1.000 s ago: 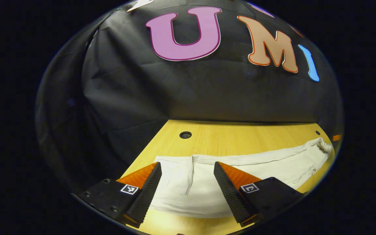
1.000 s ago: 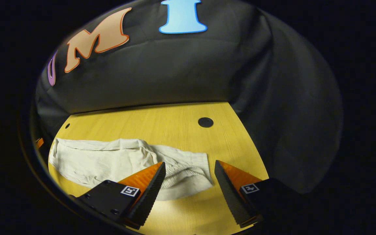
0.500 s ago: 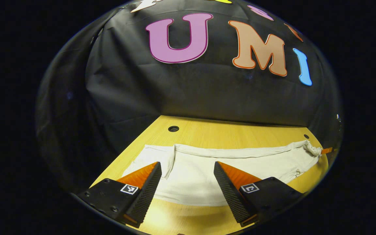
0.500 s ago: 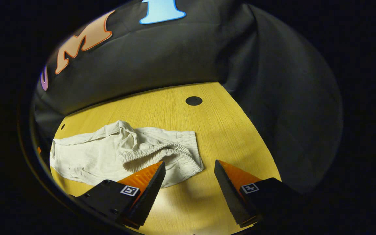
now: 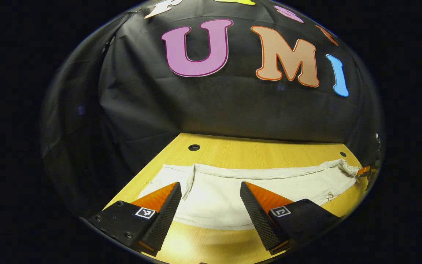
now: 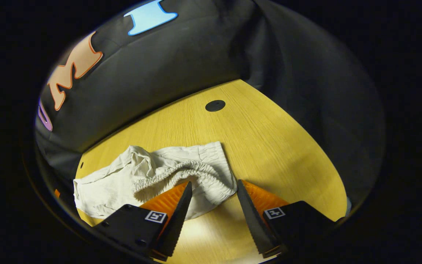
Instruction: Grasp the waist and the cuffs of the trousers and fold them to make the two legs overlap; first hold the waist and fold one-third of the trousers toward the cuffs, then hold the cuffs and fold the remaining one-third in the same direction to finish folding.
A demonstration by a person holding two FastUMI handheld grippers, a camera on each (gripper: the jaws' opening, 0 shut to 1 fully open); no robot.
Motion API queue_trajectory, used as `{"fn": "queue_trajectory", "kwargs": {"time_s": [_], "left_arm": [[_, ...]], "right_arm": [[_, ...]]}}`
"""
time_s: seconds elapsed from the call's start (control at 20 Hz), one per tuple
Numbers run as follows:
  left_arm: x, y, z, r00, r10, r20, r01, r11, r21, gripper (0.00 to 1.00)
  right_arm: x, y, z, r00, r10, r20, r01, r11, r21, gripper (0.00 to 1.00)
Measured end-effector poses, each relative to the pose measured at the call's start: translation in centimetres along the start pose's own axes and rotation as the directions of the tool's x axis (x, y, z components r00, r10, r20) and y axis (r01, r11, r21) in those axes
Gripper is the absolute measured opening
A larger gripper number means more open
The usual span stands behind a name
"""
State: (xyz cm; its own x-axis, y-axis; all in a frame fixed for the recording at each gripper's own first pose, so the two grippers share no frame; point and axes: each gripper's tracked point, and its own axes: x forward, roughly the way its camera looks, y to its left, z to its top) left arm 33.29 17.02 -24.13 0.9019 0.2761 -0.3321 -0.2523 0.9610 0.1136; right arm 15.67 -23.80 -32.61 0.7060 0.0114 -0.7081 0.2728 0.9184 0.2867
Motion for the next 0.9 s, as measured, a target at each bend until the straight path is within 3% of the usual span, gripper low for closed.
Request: {"fn": "queue_trajectory", "kwargs": {"time_s": [0.15,0.25,0.3,0.45,0.55,0.9], "left_arm": [[-0.5,-0.5,0.0,1.0,0.001,0.006,-0.001,1.0,-0.003,0.97],[-0.9,-0.7,-0.1,1.0,0.003,0.002,-0.003,1.0,-0.006,0.97],[-1.0,-0.7,-0.1,1.0,0.007,0.003,-0.007,1.0,-0.008,0.97],[-1.6,-0.6,-0.1,1.0,0.016,0.008,-0.016,1.0,-0.022,0.97],[-1.9,-0.4,-0.2,1.0,0.022,0.013,-0.022,0.999,-0.031,0.97],[-3.6,0.5,-0.7,0.999,0.033,0.021,-0.031,0.997,-0.067,0.97]], "right_arm": [[0.2,-0.5,0.0,1.0,-0.002,0.007,0.002,1.0,0.026,0.71],[0.1,-0.6,0.2,1.0,0.004,0.004,-0.004,0.999,0.048,0.46],[0.2,-0.6,0.4,1.0,0.008,0.013,-0.009,0.999,0.053,0.47],[-0.2,-0.1,0.9,0.999,0.026,0.038,-0.028,0.998,0.05,0.22],[-0.7,0.2,1.2,0.999,0.022,0.048,-0.023,0.999,0.039,0.13],[-3.2,1.1,3.1,0.991,0.022,0.136,-0.019,0.999,-0.027,0.12]]}}
